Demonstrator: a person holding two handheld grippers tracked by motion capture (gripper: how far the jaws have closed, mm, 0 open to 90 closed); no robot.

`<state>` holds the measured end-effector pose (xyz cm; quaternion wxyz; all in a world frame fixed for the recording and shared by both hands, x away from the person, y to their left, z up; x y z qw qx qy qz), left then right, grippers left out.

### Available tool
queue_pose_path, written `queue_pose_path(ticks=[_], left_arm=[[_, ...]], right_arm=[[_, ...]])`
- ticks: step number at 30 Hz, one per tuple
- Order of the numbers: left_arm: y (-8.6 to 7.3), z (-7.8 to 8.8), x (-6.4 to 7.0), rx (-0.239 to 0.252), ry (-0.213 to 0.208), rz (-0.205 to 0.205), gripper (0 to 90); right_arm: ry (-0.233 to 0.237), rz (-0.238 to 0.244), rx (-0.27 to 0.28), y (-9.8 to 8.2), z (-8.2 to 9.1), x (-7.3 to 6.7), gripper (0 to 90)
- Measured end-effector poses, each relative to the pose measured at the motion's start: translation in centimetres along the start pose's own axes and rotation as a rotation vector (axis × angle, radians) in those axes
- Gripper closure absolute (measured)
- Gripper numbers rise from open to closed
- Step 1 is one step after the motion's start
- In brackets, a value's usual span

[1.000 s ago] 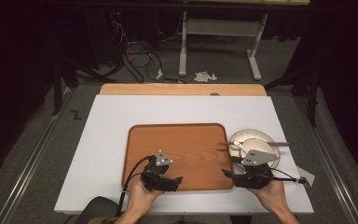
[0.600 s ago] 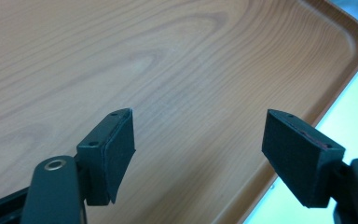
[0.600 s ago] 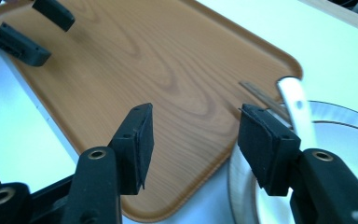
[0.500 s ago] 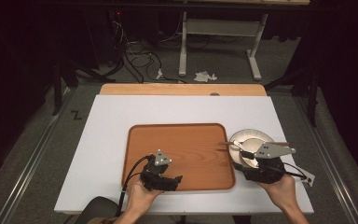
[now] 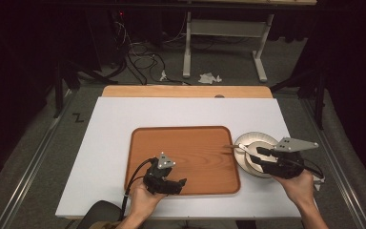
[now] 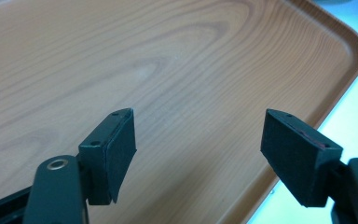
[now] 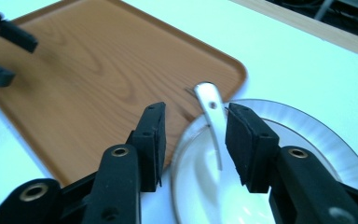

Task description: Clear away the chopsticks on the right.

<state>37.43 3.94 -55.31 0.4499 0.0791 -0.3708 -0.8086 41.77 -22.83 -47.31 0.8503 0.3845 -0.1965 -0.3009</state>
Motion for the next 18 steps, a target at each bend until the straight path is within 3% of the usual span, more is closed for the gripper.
queue_pose_path(ticks=[7,8,11,12,13,18], left_arm=[[0.1,0.2,-0.2,0.009,-0.001,0.014,26.4],[0.1,0.2,-0.2,0.009,-0.001,0.014,26.2],[0.1,0.2,-0.2,0.008,-0.005,0.018,25.8],[0.1,0.2,-0.2,0.008,-0.005,0.018,25.8],[0.1,0.2,-0.2,0.011,-0.005,0.017,25.7],[0.2,0.3,-0.2,0.016,-0.008,0.025,25.6]], right_arm=[[-0.041,-0.065,-0.024,-0.9,0.4,3.0,61.8],[-0.041,-0.065,-0.024,-0.9,0.4,3.0,61.8],[-0.078,-0.078,-0.03,-0.9,0.9,5.4,63.6],[-0.078,-0.078,-0.03,-0.9,0.9,5.4,63.6],[-0.095,-0.083,-0.032,-0.9,1.1,6.6,65.1],[-0.112,-0.087,-0.059,-1.4,0.9,8.4,68.2]])
Point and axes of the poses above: each handheld gripper's, and its own axes: z roughly backward along the jaws, y roughly out of its top, x roughly to its right, the point moved 10 cm from there along -z, roughly forward along the jaws, and after that the axes turned 5 degrees about z, right-handed, at the moved point
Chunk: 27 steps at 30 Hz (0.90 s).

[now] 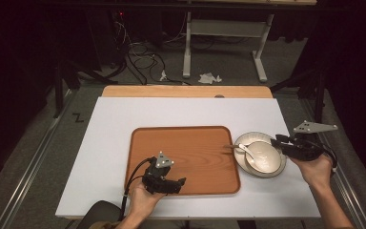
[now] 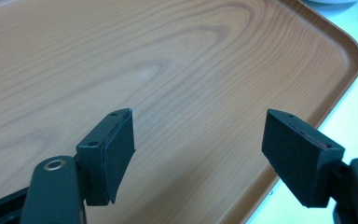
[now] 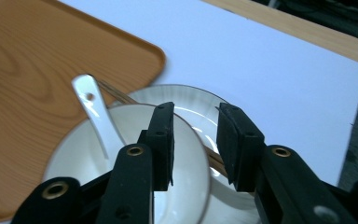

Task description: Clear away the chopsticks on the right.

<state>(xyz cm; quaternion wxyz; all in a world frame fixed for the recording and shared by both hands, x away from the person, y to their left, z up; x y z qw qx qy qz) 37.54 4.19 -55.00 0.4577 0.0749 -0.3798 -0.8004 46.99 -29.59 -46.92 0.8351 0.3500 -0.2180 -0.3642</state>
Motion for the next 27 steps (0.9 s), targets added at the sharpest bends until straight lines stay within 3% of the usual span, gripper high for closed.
queue_pose_path(ticks=[2,7,16,27], left_arm=[[-0.1,-0.1,0.0,-0.007,0.001,-0.002,25.6],[-0.1,-0.1,0.0,-0.006,0.005,-0.005,25.6],[-0.2,-0.3,0.0,-0.018,0.009,-0.012,25.5],[-0.3,-0.4,-0.1,-0.018,0.01,-0.006,25.6]], right_arm=[[-0.013,0.016,-0.045,-0.5,-0.5,1.0,70.2],[-0.031,0.01,-0.098,-1.0,-1.4,2.6,72.4],[-0.032,0.027,-0.258,-3.6,-3.5,4.5,72.6],[-0.023,0.018,-0.33,-5.0,-4.4,5.3,69.5]])
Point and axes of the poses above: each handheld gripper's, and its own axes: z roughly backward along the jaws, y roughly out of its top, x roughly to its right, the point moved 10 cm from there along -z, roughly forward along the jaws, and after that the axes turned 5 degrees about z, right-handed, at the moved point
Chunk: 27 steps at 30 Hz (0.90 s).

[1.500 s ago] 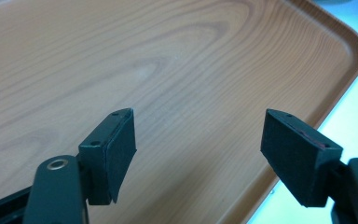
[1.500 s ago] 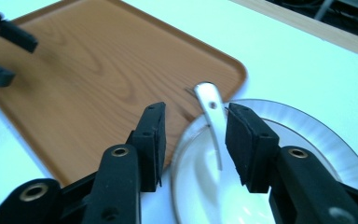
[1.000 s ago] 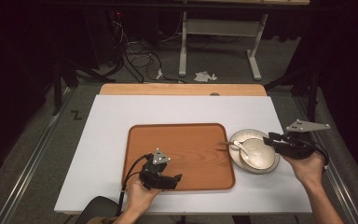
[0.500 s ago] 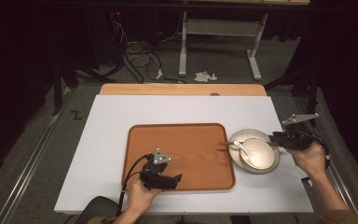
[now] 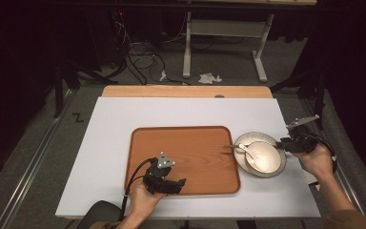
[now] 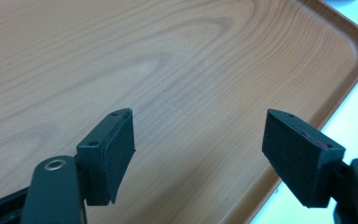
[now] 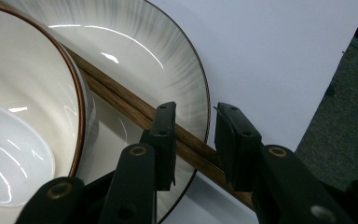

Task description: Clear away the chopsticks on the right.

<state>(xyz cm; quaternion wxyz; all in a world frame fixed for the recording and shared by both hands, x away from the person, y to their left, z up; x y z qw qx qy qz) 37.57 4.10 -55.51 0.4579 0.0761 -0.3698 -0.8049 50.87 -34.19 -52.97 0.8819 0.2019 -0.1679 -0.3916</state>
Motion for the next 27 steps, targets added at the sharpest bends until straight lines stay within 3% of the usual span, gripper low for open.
queue_pose_path(ticks=[14,20,27], left_arm=[[-0.1,-0.1,0.1,-0.007,0.002,-0.009,25.5],[-0.2,-0.1,0.0,-0.012,0.001,-0.004,25.5],[-0.2,-0.2,0.1,-0.018,0.002,-0.006,25.4]], right_arm=[[0.009,0.032,-0.02,1.0,-0.7,-0.3,64.4],[0.016,0.017,-0.015,0.8,-0.8,0.1,61.4],[0.023,0.047,-0.028,1.4,-1.3,-0.4,61.3]])
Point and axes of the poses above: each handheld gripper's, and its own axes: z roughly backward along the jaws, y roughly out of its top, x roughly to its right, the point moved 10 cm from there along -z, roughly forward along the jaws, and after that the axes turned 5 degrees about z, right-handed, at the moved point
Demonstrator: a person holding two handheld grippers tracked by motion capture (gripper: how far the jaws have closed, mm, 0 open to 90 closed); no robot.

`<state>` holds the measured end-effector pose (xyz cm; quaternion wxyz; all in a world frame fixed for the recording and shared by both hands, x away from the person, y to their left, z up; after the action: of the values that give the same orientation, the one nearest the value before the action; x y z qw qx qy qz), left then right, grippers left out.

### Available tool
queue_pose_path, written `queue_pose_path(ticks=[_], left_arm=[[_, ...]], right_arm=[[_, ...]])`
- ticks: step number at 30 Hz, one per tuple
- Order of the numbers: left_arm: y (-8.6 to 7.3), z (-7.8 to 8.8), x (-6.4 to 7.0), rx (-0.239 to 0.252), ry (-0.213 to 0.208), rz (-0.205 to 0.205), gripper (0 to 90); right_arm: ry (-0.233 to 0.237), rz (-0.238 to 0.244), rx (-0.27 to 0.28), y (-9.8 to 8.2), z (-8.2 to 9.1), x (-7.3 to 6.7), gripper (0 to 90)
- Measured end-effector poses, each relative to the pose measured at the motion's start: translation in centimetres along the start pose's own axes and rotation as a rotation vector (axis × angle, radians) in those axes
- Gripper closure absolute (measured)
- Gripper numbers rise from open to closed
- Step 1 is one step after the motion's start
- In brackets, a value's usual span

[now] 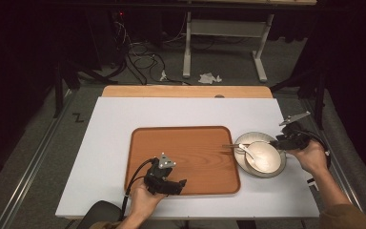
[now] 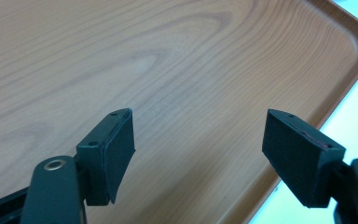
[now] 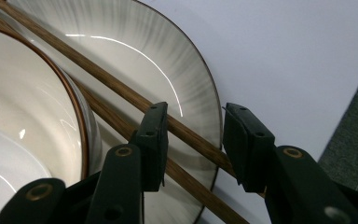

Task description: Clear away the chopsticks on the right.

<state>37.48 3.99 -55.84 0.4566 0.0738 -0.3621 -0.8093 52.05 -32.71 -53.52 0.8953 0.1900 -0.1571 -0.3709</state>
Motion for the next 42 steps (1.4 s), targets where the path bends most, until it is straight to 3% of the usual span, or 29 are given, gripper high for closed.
queue_pose_path(ticks=[9,20,24,29,37,42], left_arm=[[0.0,0.0,0.0,0.0,-0.001,-0.005,25.4],[-0.1,0.0,0.0,-0.003,0.0,-0.007,25.4],[-0.1,-0.1,0.0,-0.006,-0.001,-0.008,25.4],[0.0,0.0,0.0,-0.003,0.001,-0.006,25.5],[0.0,0.0,0.0,0.001,0.0,-0.004,25.5],[0.0,0.0,0.0,0.004,0.0,-0.007,25.6]], right_arm=[[0.005,0.014,-0.01,1.5,-0.8,-0.3,69.6],[0.004,0.019,-0.012,1.9,-1.0,-0.2,74.7],[0.012,0.057,-0.025,1.9,-1.2,-0.5,70.9],[0.002,0.074,-0.026,2.2,-1.3,-0.5,77.4],[-0.019,0.102,-0.035,2.7,-1.6,-0.7,78.0],[-0.037,0.151,-0.02,2.9,-1.6,-0.8,82.5]])
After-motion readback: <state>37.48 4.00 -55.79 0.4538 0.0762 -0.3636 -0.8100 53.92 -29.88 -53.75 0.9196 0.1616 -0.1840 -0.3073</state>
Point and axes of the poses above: each handheld gripper's, and its own axes: z roughly backward along the jaws, y roughly out of its top, x roughly to its right, the point moved 10 cm from there along -z, roughly forward along the jaws, and after that the axes turned 5 degrees about z, right-handed, at the moved point
